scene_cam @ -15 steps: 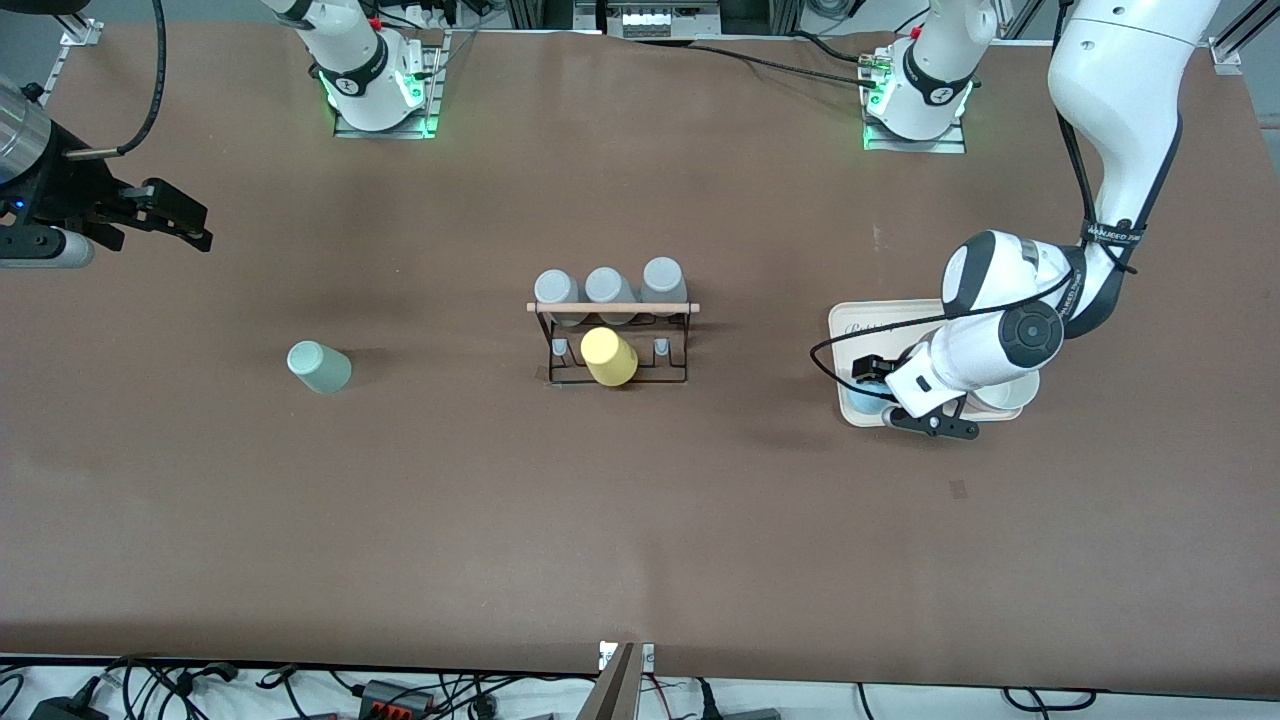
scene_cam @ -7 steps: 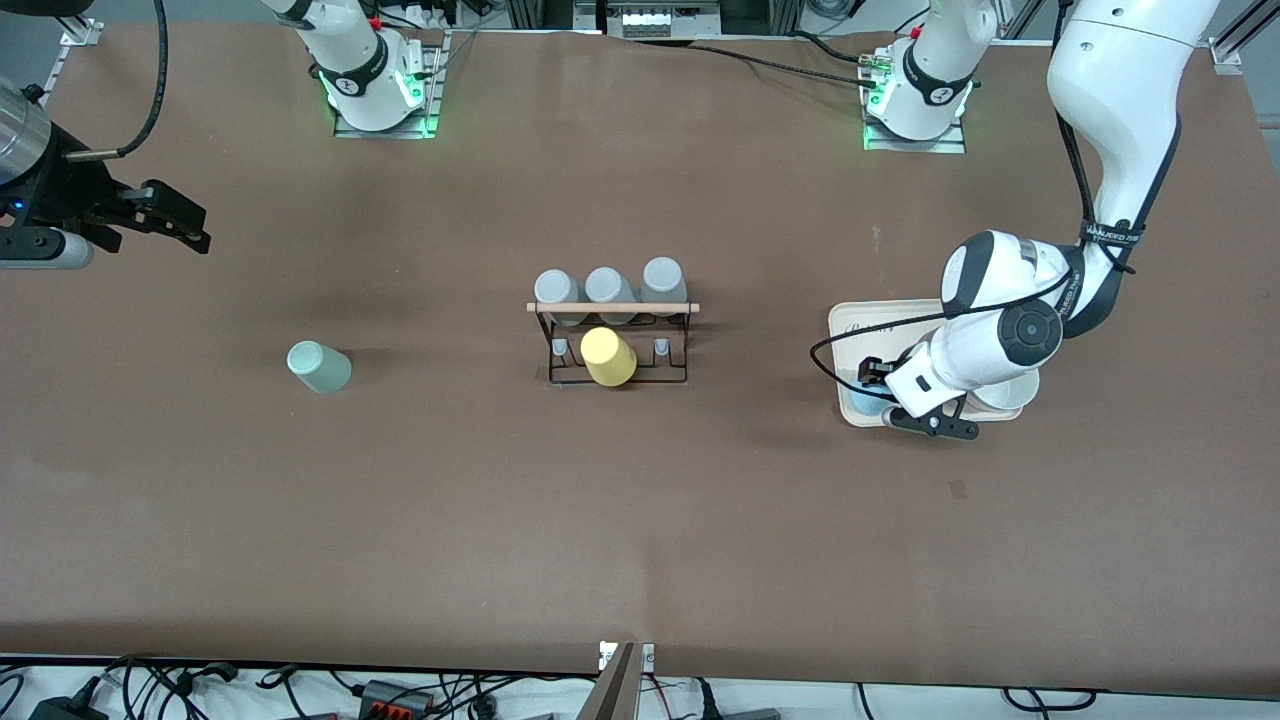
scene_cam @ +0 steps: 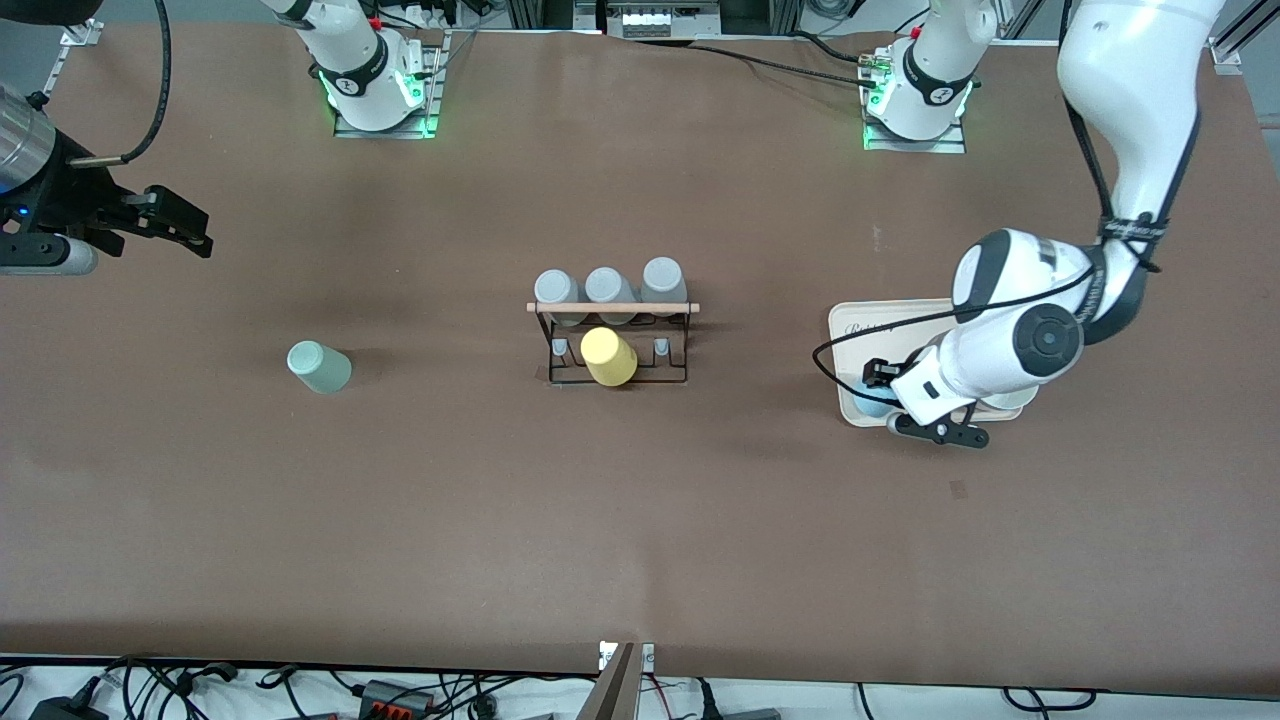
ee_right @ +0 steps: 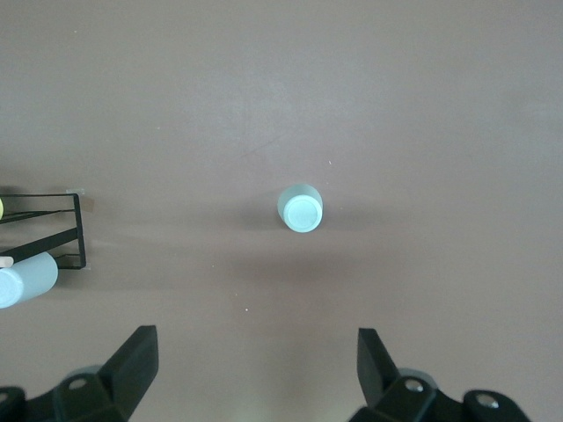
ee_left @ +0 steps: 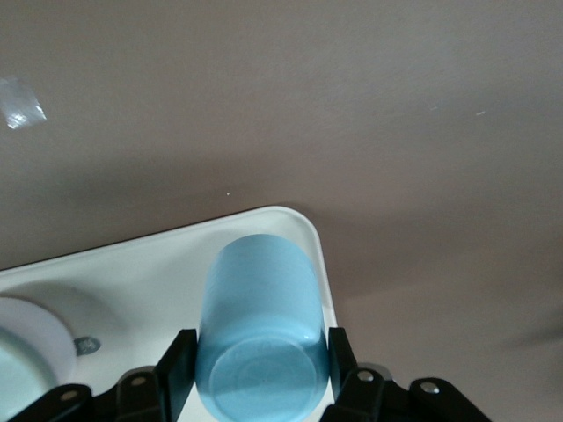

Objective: Hang scattered cups on rack with three cups
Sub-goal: 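Lift the light blue cup and carry it to the black rack, then hang the blue cup on the rack while the right gripper reaches the green cup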

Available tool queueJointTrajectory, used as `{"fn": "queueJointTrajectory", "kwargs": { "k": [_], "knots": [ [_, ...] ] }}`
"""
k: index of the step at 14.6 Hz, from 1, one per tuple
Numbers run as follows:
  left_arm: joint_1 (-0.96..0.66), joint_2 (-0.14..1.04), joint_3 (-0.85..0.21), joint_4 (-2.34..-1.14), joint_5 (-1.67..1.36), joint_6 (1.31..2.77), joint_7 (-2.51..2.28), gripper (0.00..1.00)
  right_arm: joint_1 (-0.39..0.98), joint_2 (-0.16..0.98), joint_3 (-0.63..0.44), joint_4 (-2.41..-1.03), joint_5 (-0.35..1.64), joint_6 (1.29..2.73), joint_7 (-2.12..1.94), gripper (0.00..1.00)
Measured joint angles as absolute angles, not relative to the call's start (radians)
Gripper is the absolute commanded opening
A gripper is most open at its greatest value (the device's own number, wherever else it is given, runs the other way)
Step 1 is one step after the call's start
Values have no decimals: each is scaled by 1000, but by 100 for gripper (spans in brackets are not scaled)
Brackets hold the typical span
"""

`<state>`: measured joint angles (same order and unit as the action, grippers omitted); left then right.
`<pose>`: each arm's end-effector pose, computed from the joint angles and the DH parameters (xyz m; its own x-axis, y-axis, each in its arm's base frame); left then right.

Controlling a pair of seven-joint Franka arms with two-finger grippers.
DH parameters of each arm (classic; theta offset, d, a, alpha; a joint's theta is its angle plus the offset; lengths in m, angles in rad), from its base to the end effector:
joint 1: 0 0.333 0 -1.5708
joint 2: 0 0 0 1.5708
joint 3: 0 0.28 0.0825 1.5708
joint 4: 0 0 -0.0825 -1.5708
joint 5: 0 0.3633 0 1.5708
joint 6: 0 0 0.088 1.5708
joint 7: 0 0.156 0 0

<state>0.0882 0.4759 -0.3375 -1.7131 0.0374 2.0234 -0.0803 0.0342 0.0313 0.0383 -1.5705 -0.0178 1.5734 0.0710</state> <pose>0.5929 -0.1385 0.2470 0.9746 -0.1690 -0.1473 -0.1537 -0.9820 0.1095 0.5392 0.0361 0.5231 0.9996 0.0015 -0.0271 0.0020 -0.9998 0.0186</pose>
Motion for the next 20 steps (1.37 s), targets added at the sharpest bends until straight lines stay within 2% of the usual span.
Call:
{"fn": "queueJointTrajectory", "kwargs": {
  "k": [2,4,7,10,14,20],
  "knots": [
    [77,462,-373,-1603,25,1904,-107,1,34,32,38,-1570,-18,1575,71,100],
    [62,454,-389,-1549,-85,1861,-204,1,34,32,38,-1570,-18,1580,71,100],
    [32,457,-395,-1507,-260,1860,-390,1,34,32,38,-1568,-19,1581,71,100],
    [-46,474,-396,-1446,-284,1862,-607,1,34,31,37,-1566,-19,1581,71,100],
    [-123,554,-396,-1335,-284,1865,-777,1,27,31,30,-1563,-20,1581,71,100],
    [-194,605,-393,-1313,-237,1901,-811,1,14,31,26,-1563,-22,1581,70,100]
  ]
}}
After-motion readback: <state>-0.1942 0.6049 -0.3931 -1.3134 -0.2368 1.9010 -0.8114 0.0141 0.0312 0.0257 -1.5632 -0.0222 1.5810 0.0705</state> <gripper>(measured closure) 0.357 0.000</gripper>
